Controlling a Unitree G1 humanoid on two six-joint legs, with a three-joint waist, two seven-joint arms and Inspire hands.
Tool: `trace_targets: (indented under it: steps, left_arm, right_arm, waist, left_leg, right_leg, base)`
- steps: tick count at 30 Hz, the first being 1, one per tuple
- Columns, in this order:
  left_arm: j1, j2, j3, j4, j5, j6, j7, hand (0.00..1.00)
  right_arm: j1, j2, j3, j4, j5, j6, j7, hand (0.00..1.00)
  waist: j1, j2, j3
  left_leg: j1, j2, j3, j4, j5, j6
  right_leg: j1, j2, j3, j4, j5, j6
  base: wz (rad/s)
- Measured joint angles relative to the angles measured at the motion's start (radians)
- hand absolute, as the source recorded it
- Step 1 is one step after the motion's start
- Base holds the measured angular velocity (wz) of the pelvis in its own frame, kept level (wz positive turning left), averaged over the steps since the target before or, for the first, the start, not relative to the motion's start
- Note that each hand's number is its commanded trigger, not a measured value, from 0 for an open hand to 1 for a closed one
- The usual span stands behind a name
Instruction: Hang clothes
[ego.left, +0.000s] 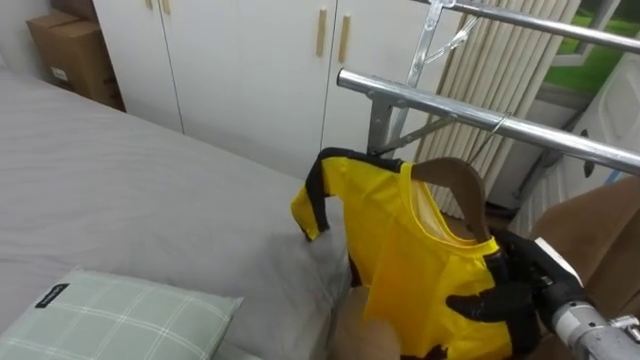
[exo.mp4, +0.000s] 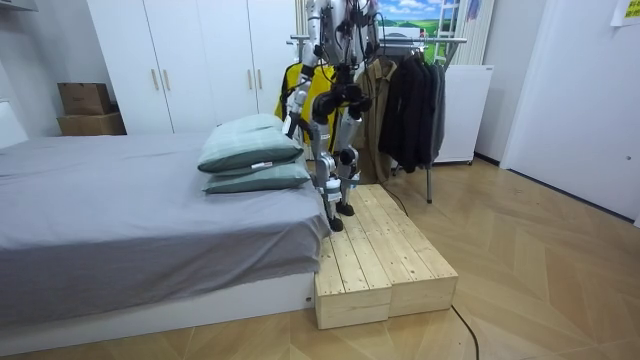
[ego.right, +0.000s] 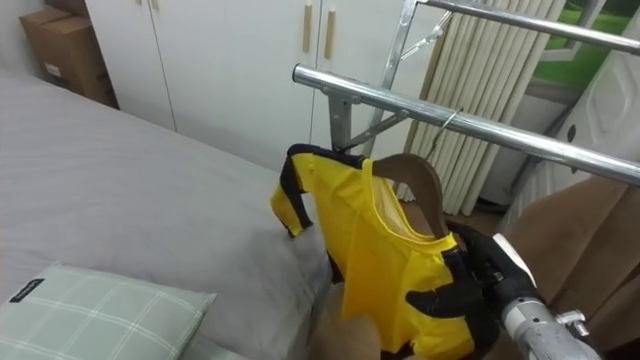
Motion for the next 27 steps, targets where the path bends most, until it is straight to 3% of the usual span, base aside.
trace_targets:
  steps: [4,6,10,13,17,21,27]
  left_arm:
    - [0.014,-0.002,0.002,0.000,-0.001,0.000,0.000,0.00]
    - [0.021,-0.004,0.002,0.000,-0.005,0.000,0.000,0.00]
    - [0.021,-0.005,-0.002,0.000,-0.009,0.000,0.000,0.00]
    - [0.021,-0.007,0.004,0.000,-0.006,0.000,0.003,0.00]
    - [0.030,-0.015,0.007,0.000,-0.007,0.000,0.009,0.00]
    - [0.037,-0.020,0.008,0.000,-0.010,0.000,0.009,0.00]
    - [0.045,-0.021,0.007,0.000,-0.022,0.000,0.010,0.00]
  right_arm:
    - [0.001,0.001,-0.003,-0.013,-0.036,0.001,-0.034,0.00]
    - [0.001,0.001,-0.006,-0.033,-0.039,0.005,-0.055,0.00]
    - [0.001,0.002,-0.002,-0.071,-0.040,0.005,-0.079,0.00]
    - [0.002,0.001,-0.004,-0.128,-0.059,0.004,-0.092,0.00]
    - [0.041,0.001,-0.023,-0.251,-0.086,0.003,-0.124,0.00]
    - [0.062,-0.001,-0.064,-0.282,-0.088,0.002,-0.160,0.00]
    - [0.069,-0.001,-0.096,-0.283,-0.055,-0.004,-0.224,0.00]
  waist:
    - [-0.003,0.009,0.0018]
    - [-0.009,0.012,0.0001]
    - [-0.013,0.013,0.0005]
    - [-0.018,0.010,0.0014]
    - [-0.028,0.010,0.0019]
    - [-0.037,0.014,0.0047]
    - [-0.065,0.011,0.0071]
  left_leg:
    - [0.010,-0.001,0.005,-0.001,0.004,0.004]
    - [0.010,-0.006,-0.022,-0.001,0.005,0.006]
    - [0.010,-0.006,-0.020,0.000,0.005,0.007]
    - [0.010,-0.008,-0.011,-0.004,0.005,0.006]
    - [0.011,-0.008,0.027,-0.007,0.005,0.006]
    - [0.010,-0.012,-0.007,-0.008,0.005,0.006]
    - [0.009,-0.012,-0.011,-0.008,0.005,0.006]
  right_leg:
    - [0.017,0.014,0.060,-0.007,0.005,0.006]
    - [0.018,0.015,0.077,-0.004,0.005,0.006]
    - [0.014,0.015,0.074,-0.003,0.005,0.005]
    - [0.000,0.012,0.053,0.015,-0.004,-0.008]
    - [0.006,0.017,0.087,0.011,0.001,-0.020]
    - [0.017,0.018,0.102,0.012,0.011,-0.031]
    - [0.010,0.019,0.101,0.010,0.006,-0.023]
  base:
    - [-0.22]
    - [-0.22]
    - [-0.04]
    - [0.02]
    - [-0.06]
    - [-0.11]
    - [0.00]
